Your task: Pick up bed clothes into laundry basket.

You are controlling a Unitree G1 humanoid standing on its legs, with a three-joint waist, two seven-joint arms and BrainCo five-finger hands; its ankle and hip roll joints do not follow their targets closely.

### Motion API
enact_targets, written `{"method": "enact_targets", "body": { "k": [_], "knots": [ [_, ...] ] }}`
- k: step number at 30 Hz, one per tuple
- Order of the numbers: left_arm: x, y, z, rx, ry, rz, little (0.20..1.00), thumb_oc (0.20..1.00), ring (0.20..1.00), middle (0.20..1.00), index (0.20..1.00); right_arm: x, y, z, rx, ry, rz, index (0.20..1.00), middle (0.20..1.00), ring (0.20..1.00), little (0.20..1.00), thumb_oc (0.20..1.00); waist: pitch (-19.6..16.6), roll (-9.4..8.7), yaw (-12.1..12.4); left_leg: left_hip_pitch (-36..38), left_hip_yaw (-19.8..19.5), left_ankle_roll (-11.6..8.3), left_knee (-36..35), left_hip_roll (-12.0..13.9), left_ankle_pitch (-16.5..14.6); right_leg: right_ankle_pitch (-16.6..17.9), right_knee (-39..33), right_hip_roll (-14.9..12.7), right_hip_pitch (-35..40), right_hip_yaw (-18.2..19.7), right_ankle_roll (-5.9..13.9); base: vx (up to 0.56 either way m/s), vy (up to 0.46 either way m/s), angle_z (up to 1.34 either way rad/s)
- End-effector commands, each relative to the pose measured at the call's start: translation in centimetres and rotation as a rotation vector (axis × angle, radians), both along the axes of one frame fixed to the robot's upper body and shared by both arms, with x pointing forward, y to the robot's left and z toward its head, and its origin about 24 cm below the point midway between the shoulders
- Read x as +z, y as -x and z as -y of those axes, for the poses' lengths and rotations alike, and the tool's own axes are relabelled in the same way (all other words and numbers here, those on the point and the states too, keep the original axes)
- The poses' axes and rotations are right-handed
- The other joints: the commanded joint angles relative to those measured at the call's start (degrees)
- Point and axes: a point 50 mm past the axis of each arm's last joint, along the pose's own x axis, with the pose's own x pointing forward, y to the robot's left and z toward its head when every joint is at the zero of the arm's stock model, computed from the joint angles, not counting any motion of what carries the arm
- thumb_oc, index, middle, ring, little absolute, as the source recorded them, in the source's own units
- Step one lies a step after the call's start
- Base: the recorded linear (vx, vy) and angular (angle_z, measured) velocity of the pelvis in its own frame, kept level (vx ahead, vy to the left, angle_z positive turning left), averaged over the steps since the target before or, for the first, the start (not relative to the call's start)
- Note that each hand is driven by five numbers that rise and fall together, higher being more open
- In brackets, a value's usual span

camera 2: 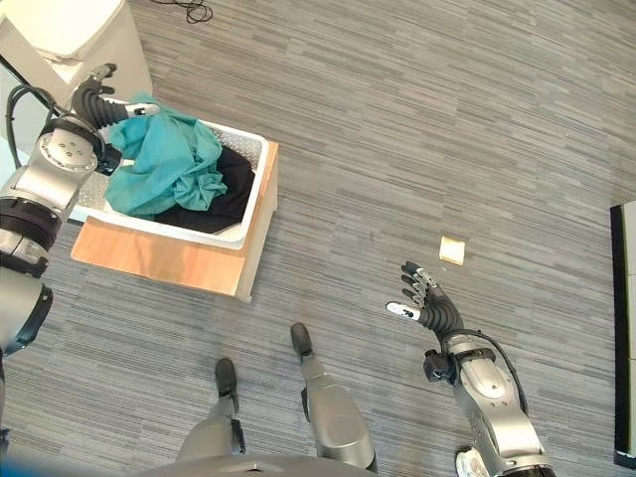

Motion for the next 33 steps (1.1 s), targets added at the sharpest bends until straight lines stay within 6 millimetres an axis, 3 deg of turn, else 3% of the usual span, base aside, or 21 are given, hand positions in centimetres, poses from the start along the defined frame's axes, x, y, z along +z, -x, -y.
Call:
{"method": "enact_targets", "body": {
  "k": [1,2,5,9,10,12,13,15,16,18,20,21,22,23,24,25,28,30,31,32,33],
  "knots": [
    [5.2,0.8,0.6,-0.024,-0.002,0.231,1.0,1.0,1.0,1.0,1.0,1.9,-0.1,1.4,-0.02,0.022,0.098,1.0,1.0,1.0,1.0,1.0,-2.1,1.32,2.1,4.2,-0.3,1.99,0.5,-1.7,-3.2,-5.3,0.7,-2.3,2.5,-3.1,4.79,0.0,-0.017,0.17],
    [5.0,1.9,2.4,-0.17,0.11,0.325,1.0,1.0,1.0,1.0,1.0,1.9,-0.1,1.5,-0.037,0.02,0.102,1.0,1.0,1.0,1.0,1.0,-2.2,1.26,3.2,4.4,-0.7,2.09,0.5,-1.8,-3.3,-5.4,0.7,-2.6,3.0,-3.7,4.72,0.0,-0.016,0.16],
    [2.4,4.2,2.7,-0.276,0.221,0.366,1.0,1.0,1.0,1.0,1.0,1.7,0.2,1.8,-0.06,0.036,0.095,1.0,1.0,1.0,1.0,1.0,-2.8,1.34,4.6,4.9,-1.3,2.3,0.5,-2.1,-3.5,-5.6,0.8,-2.9,3.8,-4.2,4.46,0.01,-0.013,0.06],
    [-4.6,9.0,0.8,-0.314,0.413,0.298,1.0,1.0,1.0,1.0,1.0,1.8,0.5,2.2,-0.09,0.052,0.098,1.0,1.0,1.0,1.0,1.0,-4.2,1.26,6.9,6.0,-2.2,2.63,0.5,-2.7,-3.8,-6.1,0.8,-3.4,5.7,-5.3,4.02,0.03,0.008,0.19],
    [-8.5,12.1,-0.5,-0.28,0.562,0.265,1.0,1.0,1.0,1.0,1.0,1.7,0.4,1.7,-0.087,0.019,0.109,1.0,1.0,1.0,1.0,1.0,-4.8,1.25,8.4,6.7,-2.8,2.95,0.5,-3.0,-4.1,-6.2,1.1,-3.8,6.4,-5.8,3.97,0.03,0.016,0.12],
    [-12.2,14.7,-1.9,-0.189,0.688,0.207,1.0,1.0,1.0,1.0,1.0,1.4,0.3,1.2,-0.068,0.001,0.103,1.0,1.0,1.0,1.0,1.0,-5.3,1.04,10.1,7.5,-3.4,3.48,0.5,-3.4,-4.5,-6.5,1.7,-4.1,7.2,-6.0,3.78,0.01,0.023,0.11],
    [-16.2,17.8,-2.5,-0.081,0.823,0.13,1.0,1.0,1.0,1.0,1.0,1.3,0.2,0.8,-0.037,0.008,0.093,1.0,1.0,1.0,1.0,1.0,-5.2,1.65,12.2,8.9,-4.7,4.38,0.5,-3.5,-4.6,-8.2,6.1,-4.6,7.7,-6.3,3.33,0.01,0.045,0.23],
    [-18.5,19.6,-2.5,-0.039,0.886,0.056,1.0,1.0,1.0,1.0,1.0,1.4,-0.2,0.5,-0.013,0.02,0.095,1.0,1.0,1.0,1.0,1.0,-4.9,2.75,14.4,10.4,-7.6,5.5,1.2,-3.8,-4.8,-10.0,14.0,-5.3,6.4,-7.2,3.54,0.02,0.039,0.3],
    [-18.5,19.6,-2.4,-0.038,0.888,0.055,1.0,1.0,1.0,1.0,1.0,1.4,-0.2,0.5,-0.012,0.022,0.094,1.0,1.0,1.0,1.0,1.0,-4.8,2.78,14.2,10.5,-7.8,5.52,1.2,-3.9,-4.9,-10.5,14.7,-5.4,6.3,-7.4,3.56,0.0,0.005,0.37],
    [-20.2,20.6,-2.0,-0.019,0.952,-0.01,1.0,1.0,1.0,1.0,1.0,1.2,-0.1,0.2,-0.006,0.018,0.088,1.0,1.0,1.0,1.0,1.0,-3.6,3.73,15.1,11.7,-11.9,6.42,2.4,-4.4,-5.4,-10.3,24.4,-6.9,4.4,-8.7,3.91,-0.01,-0.051,0.8],
    [-20.5,20.2,-0.9,-0.067,0.927,-0.069,1.0,1.0,1.0,1.0,1.0,0.8,0.2,0.1,-0.03,0.021,0.079,1.0,1.0,1.0,1.0,1.0,-3.7,4.29,14.1,11.5,-18.9,6.29,3.6,-5.5,-4.9,-9.8,29.3,-5.1,3.2,-2.8,3.74,0.05,-0.173,1.34],
    [-20.7,19.8,0.0,-0.106,0.941,-0.09,1.0,1.0,1.0,1.0,1.0,0.7,0.2,0.1,-0.041,0.009,0.08,1.0,1.0,1.0,1.0,1.0,-4.6,4.47,12.6,10.9,-22.7,5.8,4.0,-5.8,-4.4,-12.4,27.2,-1.8,4.0,2.8,2.93,0.06,-0.139,2.55],
    [-20.7,19.8,0.0,-0.107,0.941,-0.09,1.0,1.0,1.0,1.0,1.0,0.7,0.2,0.1,-0.041,0.009,0.081,1.0,1.0,1.0,1.0,1.0,-4.7,4.55,12.4,10.7,-22.9,5.74,4.0,-5.7,-4.2,-12.0,26.9,-1.8,4.0,2.7,2.94,0.15,-0.143,4.07],
    [-20.9,19.4,0.8,-0.138,0.944,-0.104,1.0,1.0,1.0,1.0,1.0,0.2,0.7,0.2,-0.059,-0.024,0.065,1.0,1.0,1.0,1.0,1.0,-6.3,4.95,12.2,8.4,-29.9,4.65,5.8,-7.4,-3.0,-17.3,20.5,2.9,8.0,18.0,2.13,0.13,-0.287,4.21],
    [-20.9,18.7,1.0,-0.12,0.967,-0.081,1.0,1.0,1.0,1.0,1.0,0.3,0.7,1.2,-0.094,0.006,0.068,1.0,1.0,1.0,1.0,1.0,-6.3,3.81,13.4,6.8,-31.1,3.34,7.4,-7.6,-3.1,-17.3,15.8,3.8,8.8,19.2,0.33,0.12,-0.288,3.58],
    [-20.9,18.6,1.1,-0.121,0.967,-0.08,1.0,1.0,1.0,1.0,1.0,0.3,0.7,1.2,-0.095,0.006,0.07,1.0,1.0,1.0,1.0,1.0,-6.2,3.9,13.2,6.5,-31.4,3.19,7.6,-7.7,-2.9,-16.9,15.4,3.7,8.8,19.0,0.39,-0.07,-0.268,1.96],
    [-22.0,20.3,1.8,-0.094,1.054,-0.089,1.0,1.0,1.0,1.0,1.0,0.1,1.8,1.6,-0.114,-0.079,0.044,1.0,1.0,1.0,1.0,1.0,-6.3,2.76,15.1,1.9,-35.1,0.2,9.0,-8.1,1.0,-16.0,9.0,2.8,13.3,12.8,-1.3,-0.14,-0.358,1.49],
    [-22.3,20.7,1.8,-0.078,1.09,-0.085,1.0,1.0,1.0,1.0,1.0,0.0,1.9,1.9,-0.129,-0.082,0.038,1.0,1.0,1.0,1.0,1.0,-5.8,2.31,15.3,0.2,-34.8,-0.16,10.4,-8.7,1.7,-15.1,7.9,2.7,13.9,11.8,-1.63,-0.1,-0.239,1.87],
    [-22.8,20.7,2.0,-0.063,1.126,-0.088,1.0,1.0,1.0,1.0,1.0,0.1,1.8,2.3,-0.141,-0.071,0.04,1.0,1.0,1.0,1.0,1.0,-5.1,2.07,15.0,-2.0,-29.3,0.63,11.6,-8.1,2.2,-15.1,7.9,2.4,14.2,10.4,-2.14,-0.21,-0.147,0.97],
    [-23.3,20.7,1.9,-0.031,1.153,-0.08,1.0,1.0,1.0,1.0,1.0,0.2,1.6,2.6,-0.154,-0.049,0.045,1.0,1.0,1.0,1.0,1.0,-4.5,1.21,14.0,-2.8,-17.9,2.82,14.0,-5.9,0.5,-15.0,8.7,1.2,13.9,6.7,-2.24,-0.2,-0.146,0.98],
    [-23.3,20.6,1.9,-0.031,1.153,-0.078,1.0,1.0,1.0,1.0,1.0,0.2,1.5,2.6,-0.153,-0.049,0.047,1.0,1.0,1.0,1.0,1.0,-4.5,1.22,14.1,-3.0,-17.7,2.86,14.2,-5.9,0.5,-14.9,8.7,1.2,13.8,6.9,-2.16,-0.46,-0.214,2.63]
  ]
}}
